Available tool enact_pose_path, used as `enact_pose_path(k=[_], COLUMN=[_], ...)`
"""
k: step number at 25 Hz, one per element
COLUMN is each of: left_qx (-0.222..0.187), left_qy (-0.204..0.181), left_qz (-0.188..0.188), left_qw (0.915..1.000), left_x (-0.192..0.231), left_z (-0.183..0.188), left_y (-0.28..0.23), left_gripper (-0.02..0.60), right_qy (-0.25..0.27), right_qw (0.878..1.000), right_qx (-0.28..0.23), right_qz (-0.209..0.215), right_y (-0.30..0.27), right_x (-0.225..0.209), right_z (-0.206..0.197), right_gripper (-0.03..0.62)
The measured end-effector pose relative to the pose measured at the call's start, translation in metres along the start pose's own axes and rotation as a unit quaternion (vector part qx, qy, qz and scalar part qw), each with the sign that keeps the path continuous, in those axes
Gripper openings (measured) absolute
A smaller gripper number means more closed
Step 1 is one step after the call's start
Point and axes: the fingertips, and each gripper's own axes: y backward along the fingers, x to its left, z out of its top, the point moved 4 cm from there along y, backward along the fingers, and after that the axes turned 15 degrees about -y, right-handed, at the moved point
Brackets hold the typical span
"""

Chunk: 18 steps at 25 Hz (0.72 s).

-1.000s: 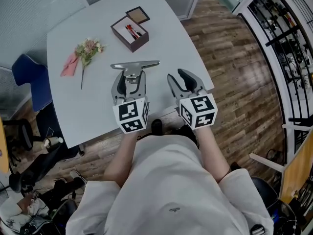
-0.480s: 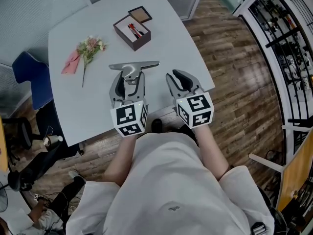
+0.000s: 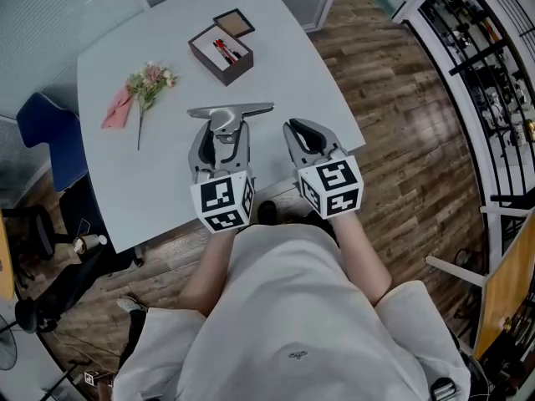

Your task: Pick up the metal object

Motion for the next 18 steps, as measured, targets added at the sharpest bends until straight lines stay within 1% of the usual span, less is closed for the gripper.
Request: enact_pose_path(k=[8, 18], left_qx=[-0.001, 0.0], left_qy=[-0.001, -0.003], left_qz=[-0.005, -0.012], left_qw=[1.0, 0.9999], left_x=[-0.0006, -0.0068], left_z=[0.0013, 0.0022], left_y=[-0.0062, -0.0102], left_gripper=[0.268, 0.268], right_qy=[0.004, 0.005], right_qw=[1.0, 1.0], right_qx=[0.002, 0.002], right_qz=[-0.002, -0.003], right_y=[-0.0012, 0.0018], right_x=[-0.0009, -0.005], right_z=[0.0015, 0.0015], right_gripper=[0.017, 0.008])
